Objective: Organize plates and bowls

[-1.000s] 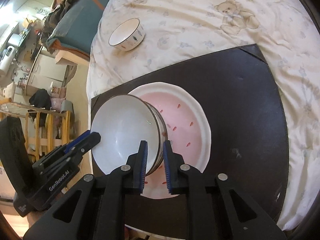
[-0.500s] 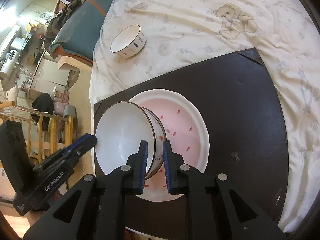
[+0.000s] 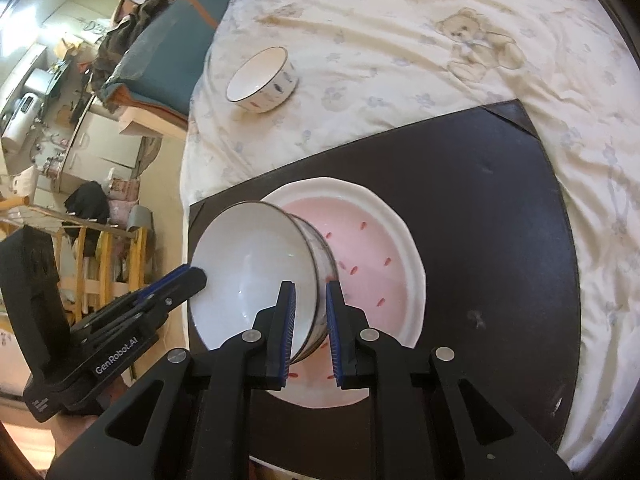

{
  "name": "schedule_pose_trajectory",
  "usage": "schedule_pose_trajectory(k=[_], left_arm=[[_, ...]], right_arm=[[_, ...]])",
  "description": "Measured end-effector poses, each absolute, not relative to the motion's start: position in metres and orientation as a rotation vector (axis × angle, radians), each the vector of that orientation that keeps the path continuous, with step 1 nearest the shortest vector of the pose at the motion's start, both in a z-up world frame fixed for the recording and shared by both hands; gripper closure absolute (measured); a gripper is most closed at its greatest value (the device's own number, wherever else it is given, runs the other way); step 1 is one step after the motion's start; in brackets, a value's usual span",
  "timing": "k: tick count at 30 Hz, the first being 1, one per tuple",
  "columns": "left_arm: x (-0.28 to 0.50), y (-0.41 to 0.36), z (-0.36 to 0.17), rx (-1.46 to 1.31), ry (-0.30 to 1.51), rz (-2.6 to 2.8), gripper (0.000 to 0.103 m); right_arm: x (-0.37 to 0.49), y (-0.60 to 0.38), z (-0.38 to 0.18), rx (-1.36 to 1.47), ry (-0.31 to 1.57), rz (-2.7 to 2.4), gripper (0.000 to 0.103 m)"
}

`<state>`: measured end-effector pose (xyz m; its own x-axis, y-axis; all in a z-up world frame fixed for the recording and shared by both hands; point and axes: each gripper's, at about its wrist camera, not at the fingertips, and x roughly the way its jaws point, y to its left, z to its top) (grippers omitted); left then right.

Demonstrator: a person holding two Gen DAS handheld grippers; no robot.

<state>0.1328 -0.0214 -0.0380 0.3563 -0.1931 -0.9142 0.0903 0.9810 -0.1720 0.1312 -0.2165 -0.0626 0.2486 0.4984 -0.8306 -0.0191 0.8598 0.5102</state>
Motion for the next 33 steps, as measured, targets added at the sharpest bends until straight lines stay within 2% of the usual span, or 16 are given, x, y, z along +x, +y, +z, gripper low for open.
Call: schedule_pose_trajectory(k=[5, 7, 9, 11, 22, 23, 24, 25, 26, 33], left_arm=[[0.126, -0.027, -0.029, -0.049, 1.160, -0.170, 0.092], [0.124, -0.027, -0.025, -0.036, 1.141, -0.155, 0.086], [0.122, -0.025, -0.021, -0.034, 1.124, -0.146, 0.061], [0.120, -0.023, -0.015, -0.036, 1.084, -0.135, 0.051], [0.117, -0.020, -0.006, 0.002, 1.016, -0.081, 0.047], [0.117, -0.020, -0.006, 0.005, 1.015, -0.073, 0.047], [0.118, -0.018, -0.006, 0.004, 1.015, -0.064, 0.047], [0.118, -0.016, -0.006, -0.003, 1.017, -0.052, 0.047], [0.118, -0.015, -0.006, -0.014, 1.019, -0.047, 0.047], [0.128, 0.001, -0.005, -0.144, 0.992, -0.036, 0.047]], right_arm=[[0.130, -0.217, -0.058, 0.432, 1.266, 0.367, 0.086], [0.130, -0.218, -0.054, 0.432, 1.251, 0.365, 0.082], [0.129, -0.220, -0.050, 0.434, 1.232, 0.361, 0.082], [0.128, -0.222, -0.047, 0.437, 1.222, 0.363, 0.082], [0.122, -0.224, -0.039, 0.391, 1.200, 0.330, 0.080], [0.122, -0.224, -0.039, 0.386, 1.201, 0.320, 0.077], [0.122, -0.225, -0.040, 0.383, 1.201, 0.311, 0.055], [0.121, -0.227, -0.039, 0.390, 1.191, 0.304, 0.026], [0.120, -0.230, -0.037, 0.398, 1.169, 0.294, 0.020], [0.122, -0.233, -0.026, 0.398, 1.108, 0.286, 0.018]])
